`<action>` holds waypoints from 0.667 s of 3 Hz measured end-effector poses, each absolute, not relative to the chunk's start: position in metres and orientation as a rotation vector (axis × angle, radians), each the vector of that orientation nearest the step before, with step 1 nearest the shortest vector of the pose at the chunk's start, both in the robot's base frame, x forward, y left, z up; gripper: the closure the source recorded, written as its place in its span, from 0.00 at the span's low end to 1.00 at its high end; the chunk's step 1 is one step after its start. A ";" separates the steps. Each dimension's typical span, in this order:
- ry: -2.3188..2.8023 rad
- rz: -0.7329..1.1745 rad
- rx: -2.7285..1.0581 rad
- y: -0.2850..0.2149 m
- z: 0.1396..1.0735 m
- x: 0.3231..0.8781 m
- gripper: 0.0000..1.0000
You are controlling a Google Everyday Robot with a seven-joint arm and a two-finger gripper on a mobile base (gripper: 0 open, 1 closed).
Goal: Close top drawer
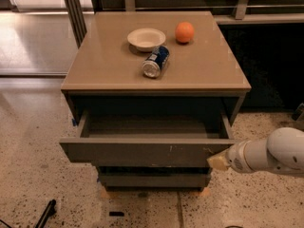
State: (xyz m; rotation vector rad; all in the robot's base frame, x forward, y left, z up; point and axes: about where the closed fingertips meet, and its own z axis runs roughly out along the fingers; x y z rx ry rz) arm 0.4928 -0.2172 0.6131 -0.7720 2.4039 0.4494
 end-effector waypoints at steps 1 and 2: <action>2.402 0.449 -0.778 -0.216 0.613 0.492 1.00; 2.378 0.482 -0.917 -0.194 0.604 0.529 1.00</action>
Offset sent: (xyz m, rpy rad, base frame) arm 0.1364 0.0781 -0.0307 -0.0470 0.0211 0.4130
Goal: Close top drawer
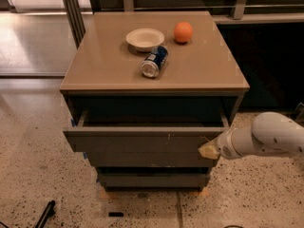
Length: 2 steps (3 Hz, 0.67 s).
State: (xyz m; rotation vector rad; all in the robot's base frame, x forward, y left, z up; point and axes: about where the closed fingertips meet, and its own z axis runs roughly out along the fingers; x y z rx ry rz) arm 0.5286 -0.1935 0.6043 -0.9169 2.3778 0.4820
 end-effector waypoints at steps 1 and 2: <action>2.364 0.495 -0.973 -0.184 0.601 0.541 1.00; 2.326 0.506 -1.079 -0.167 0.600 0.573 1.00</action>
Offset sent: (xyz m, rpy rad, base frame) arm 0.1277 0.0661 -0.0042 -0.0464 -0.0443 0.3324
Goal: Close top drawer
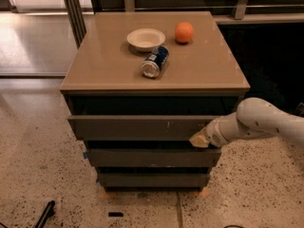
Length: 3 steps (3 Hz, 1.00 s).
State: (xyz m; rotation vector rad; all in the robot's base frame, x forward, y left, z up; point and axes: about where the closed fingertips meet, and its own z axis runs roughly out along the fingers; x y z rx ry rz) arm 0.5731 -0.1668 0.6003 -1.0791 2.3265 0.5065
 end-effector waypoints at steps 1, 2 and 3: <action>2.306 0.498 -1.125 -0.160 0.602 0.588 1.00; 2.297 0.488 -1.147 -0.157 0.602 0.594 1.00; 2.367 0.512 -1.151 -0.165 0.590 0.582 1.00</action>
Offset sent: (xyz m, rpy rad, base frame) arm 0.0862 0.0246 0.0105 -0.0864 -0.0804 0.1316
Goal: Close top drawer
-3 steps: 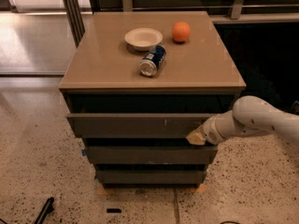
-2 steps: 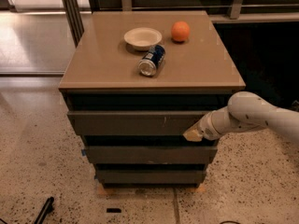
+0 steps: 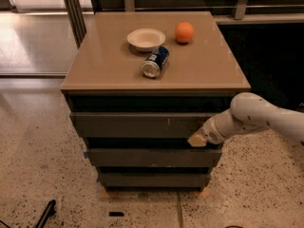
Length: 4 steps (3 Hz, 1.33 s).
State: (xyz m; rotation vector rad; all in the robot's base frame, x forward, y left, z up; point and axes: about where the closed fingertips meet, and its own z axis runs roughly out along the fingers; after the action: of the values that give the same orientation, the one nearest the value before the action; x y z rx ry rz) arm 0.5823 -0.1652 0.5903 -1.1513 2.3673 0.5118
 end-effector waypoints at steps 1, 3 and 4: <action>2.454 0.509 -1.037 -0.193 0.594 0.549 1.00; 2.529 0.475 -0.899 -0.223 0.603 0.500 0.81; 2.529 0.475 -0.899 -0.223 0.603 0.500 0.58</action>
Offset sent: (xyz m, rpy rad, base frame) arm -0.1410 -0.1056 0.0320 -0.0353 0.0994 -0.3702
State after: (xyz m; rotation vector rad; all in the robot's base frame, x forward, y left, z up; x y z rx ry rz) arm 0.5003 -0.2227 0.6033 -0.8989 2.5287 0.4749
